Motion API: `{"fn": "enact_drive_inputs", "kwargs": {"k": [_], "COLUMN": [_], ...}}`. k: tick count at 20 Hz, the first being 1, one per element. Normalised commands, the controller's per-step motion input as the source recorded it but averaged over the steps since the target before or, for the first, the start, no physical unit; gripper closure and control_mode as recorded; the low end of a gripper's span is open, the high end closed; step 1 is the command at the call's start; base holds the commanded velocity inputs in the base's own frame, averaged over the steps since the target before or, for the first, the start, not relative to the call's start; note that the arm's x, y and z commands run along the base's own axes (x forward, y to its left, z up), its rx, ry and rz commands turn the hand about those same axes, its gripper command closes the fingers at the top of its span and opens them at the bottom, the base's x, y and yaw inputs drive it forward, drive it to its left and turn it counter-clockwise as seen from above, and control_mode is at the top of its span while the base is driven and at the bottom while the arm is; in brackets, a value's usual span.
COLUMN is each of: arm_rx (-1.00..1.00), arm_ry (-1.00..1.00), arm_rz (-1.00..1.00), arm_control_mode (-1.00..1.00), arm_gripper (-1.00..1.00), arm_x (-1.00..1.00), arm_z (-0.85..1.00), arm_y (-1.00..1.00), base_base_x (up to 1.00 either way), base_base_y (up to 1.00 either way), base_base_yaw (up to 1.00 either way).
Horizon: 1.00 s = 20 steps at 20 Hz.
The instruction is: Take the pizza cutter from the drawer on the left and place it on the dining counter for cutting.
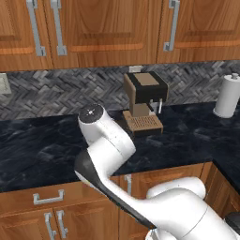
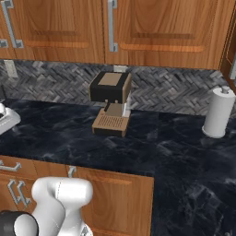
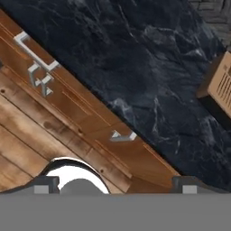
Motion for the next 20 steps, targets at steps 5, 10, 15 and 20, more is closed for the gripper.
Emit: {"fn": "enact_drive_inputs", "kwargs": {"k": [5,10,15,20], "arm_rx": [-0.12,-0.1,-0.1,-0.08], "arm_ry": [-0.18,-0.17,-0.2,-0.17], "arm_rz": [0.14,0.12,0.07,0.06], "arm_control_mode": [-1.0,-1.0,-1.0,-1.0], "arm_gripper": [-1.0,-1.0,-1.0,-1.0], "arm_x": [-0.15,-0.08,-0.08,-0.04], "arm_z": [-0.41,-0.41,-0.41,-0.35], "arm_y": [0.44,0.32,0.21,0.18], "base_base_x": [0.0,0.0,0.0,0.0], "base_base_y": [0.0,0.0,0.0,0.0], "base_base_yaw": [0.0,0.0,0.0,0.0]}}
